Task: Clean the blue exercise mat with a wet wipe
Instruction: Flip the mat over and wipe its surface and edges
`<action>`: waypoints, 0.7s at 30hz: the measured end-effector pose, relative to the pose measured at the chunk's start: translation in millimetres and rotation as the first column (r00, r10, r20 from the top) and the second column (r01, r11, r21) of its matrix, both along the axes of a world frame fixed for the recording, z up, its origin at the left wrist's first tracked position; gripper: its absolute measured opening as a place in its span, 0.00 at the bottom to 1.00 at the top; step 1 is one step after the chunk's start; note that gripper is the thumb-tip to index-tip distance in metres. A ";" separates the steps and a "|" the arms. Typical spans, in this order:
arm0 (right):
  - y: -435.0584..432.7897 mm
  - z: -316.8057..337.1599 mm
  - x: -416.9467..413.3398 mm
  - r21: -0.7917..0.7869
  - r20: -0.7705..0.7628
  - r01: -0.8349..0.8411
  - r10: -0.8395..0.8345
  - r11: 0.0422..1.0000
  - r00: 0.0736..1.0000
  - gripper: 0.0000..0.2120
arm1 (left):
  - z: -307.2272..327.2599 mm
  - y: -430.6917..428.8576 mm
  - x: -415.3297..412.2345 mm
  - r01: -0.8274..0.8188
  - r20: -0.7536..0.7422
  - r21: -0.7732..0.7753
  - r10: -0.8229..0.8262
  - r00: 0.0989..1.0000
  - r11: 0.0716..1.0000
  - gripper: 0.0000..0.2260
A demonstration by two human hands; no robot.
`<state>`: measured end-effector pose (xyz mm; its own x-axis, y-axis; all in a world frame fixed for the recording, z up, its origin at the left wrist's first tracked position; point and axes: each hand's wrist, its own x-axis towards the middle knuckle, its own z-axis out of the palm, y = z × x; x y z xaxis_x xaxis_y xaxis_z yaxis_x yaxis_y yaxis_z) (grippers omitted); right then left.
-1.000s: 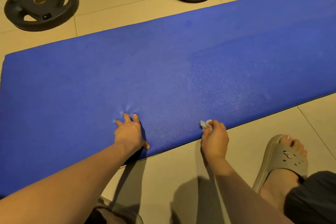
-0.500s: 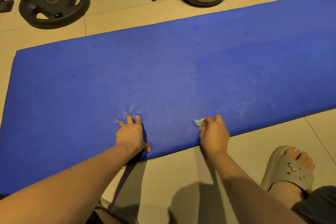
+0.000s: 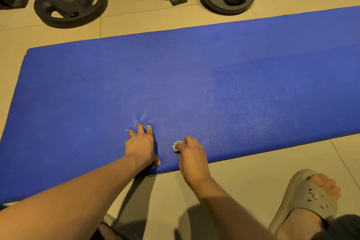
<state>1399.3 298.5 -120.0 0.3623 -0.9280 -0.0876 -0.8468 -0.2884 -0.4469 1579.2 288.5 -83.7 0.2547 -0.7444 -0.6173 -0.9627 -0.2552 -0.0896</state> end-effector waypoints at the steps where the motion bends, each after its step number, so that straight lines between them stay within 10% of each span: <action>1: -8.6 -0.7 -12.8 -0.024 -0.020 -0.004 0.003 1.000 1.000 0.14 | 0.1 0.0 0.6 0.001 -0.003 0.001 -0.001 1.000 1.000 0.60; 12: -35.0 0.5 -70.6 -0.091 -0.226 0.357 -0.368 0.930 0.902 0.17 | -0.8 0.4 0.1 -0.007 -0.006 -0.004 0.007 1.000 1.000 0.62; 17: 2.2 4.3 -9.1 -0.019 -0.058 0.035 -0.036 0.999 0.998 0.25 | -1.0 -0.6 -1.3 -0.014 0.004 0.007 0.014 1.000 1.000 0.62; 21: 10.0 -2.4 -6.0 -0.070 -0.274 -0.324 0.294 0.943 0.915 0.34 | -1.3 0.1 -0.7 -0.014 0.004 0.004 0.014 1.000 1.000 0.61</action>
